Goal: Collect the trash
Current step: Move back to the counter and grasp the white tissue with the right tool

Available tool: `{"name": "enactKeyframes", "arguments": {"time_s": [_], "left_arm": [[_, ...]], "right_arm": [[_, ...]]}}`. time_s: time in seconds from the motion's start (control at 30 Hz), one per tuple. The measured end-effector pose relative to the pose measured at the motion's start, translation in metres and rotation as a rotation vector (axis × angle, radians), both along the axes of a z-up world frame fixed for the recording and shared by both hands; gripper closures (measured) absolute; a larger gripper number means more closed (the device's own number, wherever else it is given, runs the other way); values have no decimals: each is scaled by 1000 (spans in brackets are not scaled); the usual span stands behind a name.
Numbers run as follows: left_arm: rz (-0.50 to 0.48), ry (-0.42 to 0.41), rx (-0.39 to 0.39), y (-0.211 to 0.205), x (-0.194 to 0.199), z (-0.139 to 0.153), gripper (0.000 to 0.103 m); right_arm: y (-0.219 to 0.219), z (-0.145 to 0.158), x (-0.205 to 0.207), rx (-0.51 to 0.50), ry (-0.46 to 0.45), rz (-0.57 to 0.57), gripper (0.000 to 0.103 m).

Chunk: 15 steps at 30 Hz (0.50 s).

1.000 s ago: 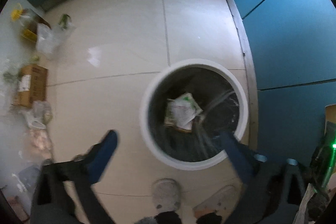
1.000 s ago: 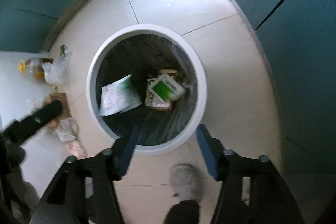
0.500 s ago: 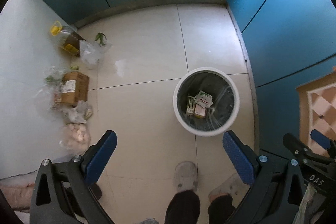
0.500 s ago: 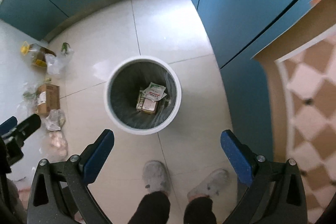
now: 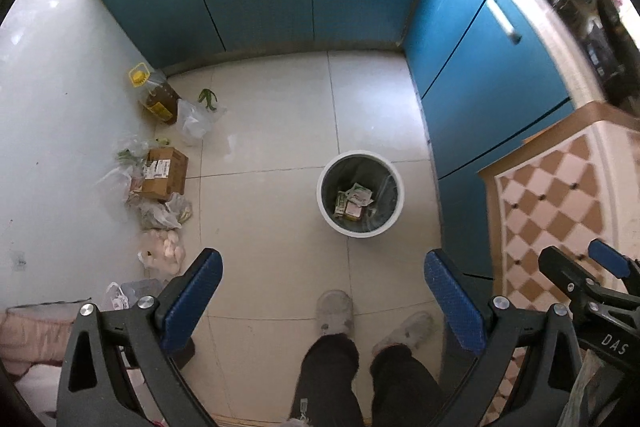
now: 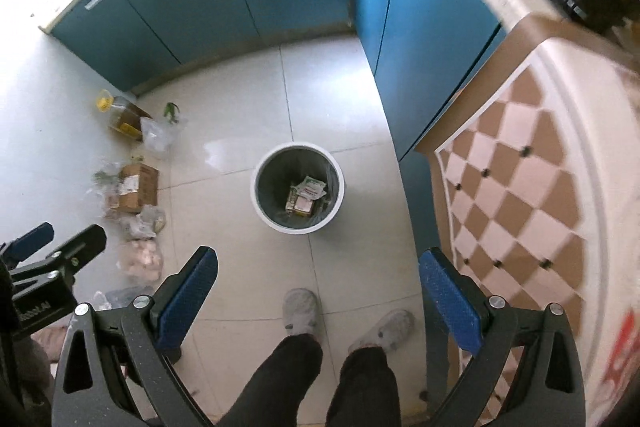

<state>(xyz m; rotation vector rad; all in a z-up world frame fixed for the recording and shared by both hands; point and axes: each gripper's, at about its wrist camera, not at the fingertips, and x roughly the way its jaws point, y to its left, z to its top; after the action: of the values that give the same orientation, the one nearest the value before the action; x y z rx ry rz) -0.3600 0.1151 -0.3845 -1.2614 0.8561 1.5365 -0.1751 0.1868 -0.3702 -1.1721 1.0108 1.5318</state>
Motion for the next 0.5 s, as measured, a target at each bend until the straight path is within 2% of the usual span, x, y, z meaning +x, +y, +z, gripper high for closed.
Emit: {"name": "enactKeyframes", "arguments": {"time_s": [0.13,0.2,0.3,0.43,0.5], "left_arm": [[-11,65,23,-14,5,39,0],[-10,111,44,-17,11,57,0],[-24,134,102,-17,26,84,0],[-70,156,211,3,69,122,0],[-113,153,246,14,95,135,0]], "right_arm": [[-23,57,7,21,46,4,1],[-32,76,9,23,83,4,1],[-44,97,16,22,170,-8,1],[-53,124,49,26,285,-48,1],[-54,133,73,35,302,-84,1]]}}
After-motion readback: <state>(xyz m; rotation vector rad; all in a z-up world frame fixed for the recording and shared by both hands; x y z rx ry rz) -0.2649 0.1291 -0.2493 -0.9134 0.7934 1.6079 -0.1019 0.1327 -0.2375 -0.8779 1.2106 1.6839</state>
